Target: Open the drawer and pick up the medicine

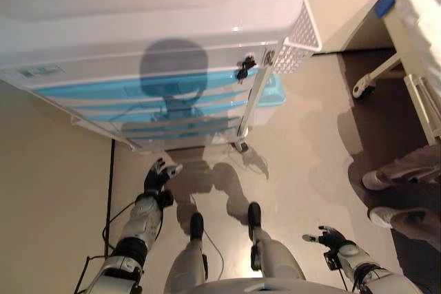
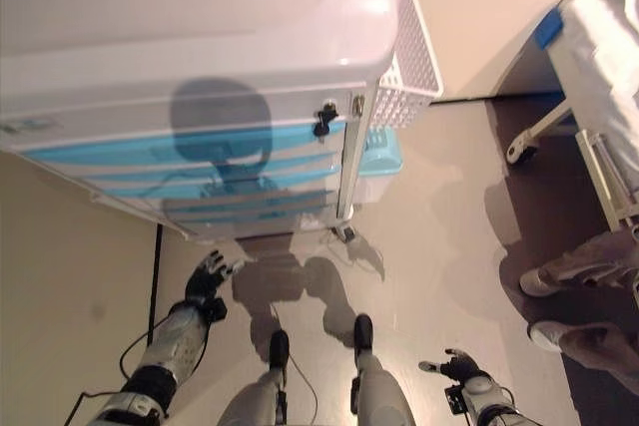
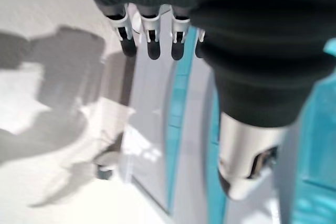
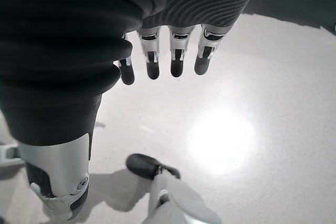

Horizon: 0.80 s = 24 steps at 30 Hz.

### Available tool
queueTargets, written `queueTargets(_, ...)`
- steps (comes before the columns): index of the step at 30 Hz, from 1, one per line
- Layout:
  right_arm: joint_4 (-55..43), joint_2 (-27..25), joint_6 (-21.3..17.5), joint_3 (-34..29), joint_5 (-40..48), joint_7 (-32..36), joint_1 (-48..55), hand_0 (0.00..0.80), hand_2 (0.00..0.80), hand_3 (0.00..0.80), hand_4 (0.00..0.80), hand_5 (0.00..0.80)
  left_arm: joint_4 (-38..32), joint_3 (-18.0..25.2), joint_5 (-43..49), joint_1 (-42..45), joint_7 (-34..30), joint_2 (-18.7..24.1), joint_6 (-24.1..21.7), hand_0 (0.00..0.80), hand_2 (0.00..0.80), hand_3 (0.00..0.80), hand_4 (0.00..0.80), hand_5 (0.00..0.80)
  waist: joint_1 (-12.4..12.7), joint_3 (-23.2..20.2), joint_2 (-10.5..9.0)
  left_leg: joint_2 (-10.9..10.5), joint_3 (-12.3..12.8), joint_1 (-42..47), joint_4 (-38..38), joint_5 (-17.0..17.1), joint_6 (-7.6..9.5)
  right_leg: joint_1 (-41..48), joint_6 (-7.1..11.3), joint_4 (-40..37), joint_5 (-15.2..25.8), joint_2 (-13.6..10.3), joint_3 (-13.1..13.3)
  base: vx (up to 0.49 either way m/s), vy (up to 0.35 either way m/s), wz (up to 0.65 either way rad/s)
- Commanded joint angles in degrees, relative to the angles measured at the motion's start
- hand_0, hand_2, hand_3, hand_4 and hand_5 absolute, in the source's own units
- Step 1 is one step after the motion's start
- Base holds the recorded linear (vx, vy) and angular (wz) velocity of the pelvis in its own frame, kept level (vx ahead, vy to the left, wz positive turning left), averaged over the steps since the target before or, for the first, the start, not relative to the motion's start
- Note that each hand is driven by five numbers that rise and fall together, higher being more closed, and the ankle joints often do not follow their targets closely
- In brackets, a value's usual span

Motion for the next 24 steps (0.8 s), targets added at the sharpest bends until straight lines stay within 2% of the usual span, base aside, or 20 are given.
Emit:
queueTargets(1,-1.05,-0.2,-1.13,3.02,2.7,-1.38,-0.28,0.0,0.0,0.0,0.0,0.0,-2.52,2.26,-5.34,-2.05,1.6,0.91,-4.0,0.0,0.0,0.0,0.0,0.0,-0.79,-1.11,-2.92,-3.47,-2.74,-8.8,7.13,-1.06,2.97,-6.49,2.89,6.74,-1.16,-1.44,0.1,-0.08,-0.008,-0.03)
queueTargets(13,-2.62,0.31,-1.63,4.12,4.41,-1.97,-1.33,0.0,0.0,0.0,0.0,0.0,-7.08,2.58,-16.65,-8.99,2.2,-2.02,-7.21,0.0,0.0,0.0,0.0,0.0,-1.84,-0.64,-3.96,-4.04,-3.34,-15.85,10.37,-1.73,3.01,-13.19,2.7,9.59,-2.01,-1.1,0.32,-0.041,0.007,0.01)
queueTargets(24,-4.26,0.96,-2.11,5.43,4.77,-2.17,-2.12,0.0,0.0,0.0,0.0,0.0,-7.45,2.82,-24.68,-13.51,0.89,-3.7,-8.84,0.0,0.0,0.0,0.0,0.0,-2.33,0.09,-4.7,-3.57,-3.77,-16.36,9.83,-1.85,2.76,-13.98,2.65,9.73,-2.38,-0.86,0.14,-0.001,0.0,0.0)
